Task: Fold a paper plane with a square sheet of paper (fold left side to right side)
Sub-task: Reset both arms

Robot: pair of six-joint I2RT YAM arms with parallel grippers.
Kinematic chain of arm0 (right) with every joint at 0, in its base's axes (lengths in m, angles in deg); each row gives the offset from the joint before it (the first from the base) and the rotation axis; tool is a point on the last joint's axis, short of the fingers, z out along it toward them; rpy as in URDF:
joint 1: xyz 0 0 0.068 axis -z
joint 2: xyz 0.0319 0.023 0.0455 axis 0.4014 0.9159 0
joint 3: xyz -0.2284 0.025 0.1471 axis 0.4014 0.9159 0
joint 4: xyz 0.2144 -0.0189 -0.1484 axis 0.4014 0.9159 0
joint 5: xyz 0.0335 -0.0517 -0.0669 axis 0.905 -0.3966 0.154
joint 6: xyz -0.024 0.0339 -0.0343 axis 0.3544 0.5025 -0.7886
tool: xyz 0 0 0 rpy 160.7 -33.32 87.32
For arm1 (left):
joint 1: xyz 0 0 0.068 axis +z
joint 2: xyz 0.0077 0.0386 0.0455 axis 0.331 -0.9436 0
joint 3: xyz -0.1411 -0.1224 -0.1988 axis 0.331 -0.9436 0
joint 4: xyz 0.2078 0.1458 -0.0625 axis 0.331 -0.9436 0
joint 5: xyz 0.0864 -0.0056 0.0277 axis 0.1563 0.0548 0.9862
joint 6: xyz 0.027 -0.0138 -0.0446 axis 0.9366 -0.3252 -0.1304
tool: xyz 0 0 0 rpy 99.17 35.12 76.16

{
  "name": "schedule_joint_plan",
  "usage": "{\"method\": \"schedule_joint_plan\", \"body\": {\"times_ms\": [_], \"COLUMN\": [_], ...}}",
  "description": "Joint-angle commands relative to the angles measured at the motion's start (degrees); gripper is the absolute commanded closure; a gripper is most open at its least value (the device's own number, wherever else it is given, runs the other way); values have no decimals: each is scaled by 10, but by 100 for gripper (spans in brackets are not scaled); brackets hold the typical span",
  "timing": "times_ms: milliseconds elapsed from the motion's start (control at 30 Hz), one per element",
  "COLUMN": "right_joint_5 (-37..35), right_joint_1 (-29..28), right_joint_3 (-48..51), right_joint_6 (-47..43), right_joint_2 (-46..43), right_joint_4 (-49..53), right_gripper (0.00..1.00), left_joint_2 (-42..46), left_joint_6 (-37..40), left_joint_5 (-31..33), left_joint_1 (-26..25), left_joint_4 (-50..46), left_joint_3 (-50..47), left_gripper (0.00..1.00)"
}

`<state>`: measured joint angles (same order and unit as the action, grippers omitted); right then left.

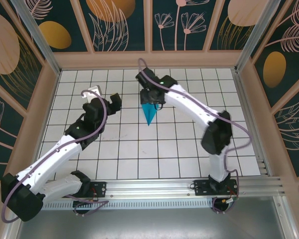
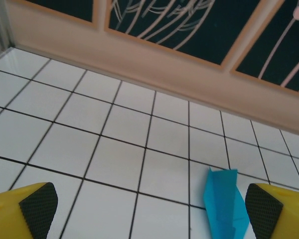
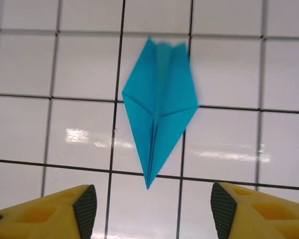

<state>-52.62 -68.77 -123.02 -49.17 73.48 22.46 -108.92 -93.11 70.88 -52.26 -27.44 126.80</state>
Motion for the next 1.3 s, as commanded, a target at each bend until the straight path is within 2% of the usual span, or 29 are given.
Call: {"method": "schedule_joint_plan", "body": {"times_ms": [0,133,267,333,500,600,733,800,900,967,1033,1167,1200,1267], "right_joint_5": [-66,-81,-102,-86,-44,-15,39,43,60,76,88,110,117,132], "right_joint_1": [18,79,161,217,332,380,437,445,449,449,450,454,457,460], "right_joint_3": [105,286,450,528,699,786,838,858,867,871,875,883,883,903], "right_joint_6": [-52,-116,-161,-179,-236,-249,-225,-233,-250,-265,-274,-278,-276,-276], "right_joint_2": [-107,-230,-312,-344,-386,-382,-334,-312,-276,-262,-250,-204,-210,-212], "right_joint_4": [-74,-217,-354,-427,-620,-750,-860,-923,-991,-1038,-1078,-1151,-1140,-1174], "right_gripper": [29,25,12,1,1,1,1,1,1,1,1,1,1,1], "left_joint_2": [-3,-13,-27,-37,-67,-89,-114,-129,-157,-175,-177,-237,-233,-232], "left_joint_6": [31,63,109,137,205,239,261,298,315,327,339,350,338,329], "left_joint_5": [17,25,47,49,87,75,35,-2,-30,-68,-106,-111,-101,-131], "left_joint_1": [43,98,140,158,192,213,232,233,233,233,233,234,238,253], "left_joint_4": [32,89,169,221,396,475,557,611,670,752,794,908,895,912], "left_joint_3": [11,-19,-63,-91,-191,-243,-291,-318,-346,-377,-391,-414,-414,-424], "left_gripper": [1,1,2,2,1,1,1,1,2,1,1,1,1,1]}}
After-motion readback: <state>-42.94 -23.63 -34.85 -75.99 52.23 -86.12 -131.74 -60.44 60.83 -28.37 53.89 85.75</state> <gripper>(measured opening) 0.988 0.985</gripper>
